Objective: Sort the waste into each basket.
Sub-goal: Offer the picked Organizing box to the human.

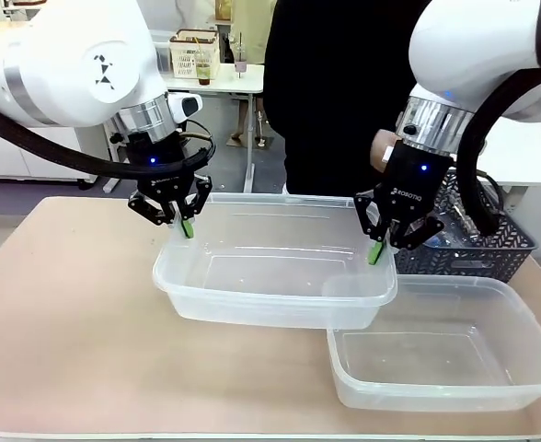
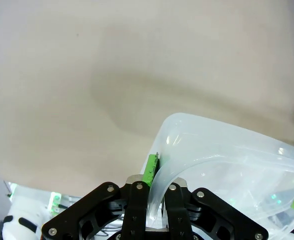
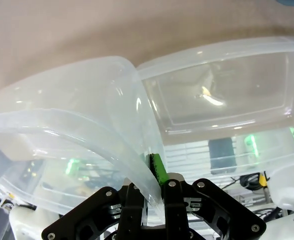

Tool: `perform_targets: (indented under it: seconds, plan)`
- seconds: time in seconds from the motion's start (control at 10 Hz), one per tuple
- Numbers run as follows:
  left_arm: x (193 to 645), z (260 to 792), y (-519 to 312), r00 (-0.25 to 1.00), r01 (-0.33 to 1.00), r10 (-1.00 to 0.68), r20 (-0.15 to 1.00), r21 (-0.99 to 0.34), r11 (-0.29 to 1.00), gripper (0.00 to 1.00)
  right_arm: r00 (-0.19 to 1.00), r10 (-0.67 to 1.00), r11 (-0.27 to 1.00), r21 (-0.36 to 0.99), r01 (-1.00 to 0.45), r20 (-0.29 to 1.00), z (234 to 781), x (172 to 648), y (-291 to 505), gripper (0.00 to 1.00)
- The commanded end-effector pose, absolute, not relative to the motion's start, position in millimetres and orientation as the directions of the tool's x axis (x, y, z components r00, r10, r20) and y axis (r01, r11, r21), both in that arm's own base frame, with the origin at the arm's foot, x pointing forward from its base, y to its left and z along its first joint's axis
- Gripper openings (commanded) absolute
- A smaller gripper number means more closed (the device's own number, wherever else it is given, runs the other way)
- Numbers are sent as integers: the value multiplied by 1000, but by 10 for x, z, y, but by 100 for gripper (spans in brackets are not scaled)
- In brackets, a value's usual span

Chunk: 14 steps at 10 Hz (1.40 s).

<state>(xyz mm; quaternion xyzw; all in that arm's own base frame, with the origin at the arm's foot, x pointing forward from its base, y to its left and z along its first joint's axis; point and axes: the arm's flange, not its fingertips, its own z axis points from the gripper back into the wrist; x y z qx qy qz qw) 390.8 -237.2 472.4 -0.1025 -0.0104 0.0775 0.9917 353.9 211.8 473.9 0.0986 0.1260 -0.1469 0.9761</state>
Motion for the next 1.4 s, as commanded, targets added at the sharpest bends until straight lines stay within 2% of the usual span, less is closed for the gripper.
perform_targets:
  seconds: [0.0,1.3]
  plan:
    - [3961,4751,-2348,973,-226,231,-3,-223,948,4,909,-296,915,186,358,-292,4787,3551,2075,4]
    - [3961,4751,-2348,973,-226,231,-3,-223,948,4,909,-296,915,186,358,-292,4787,3551,2075,4]
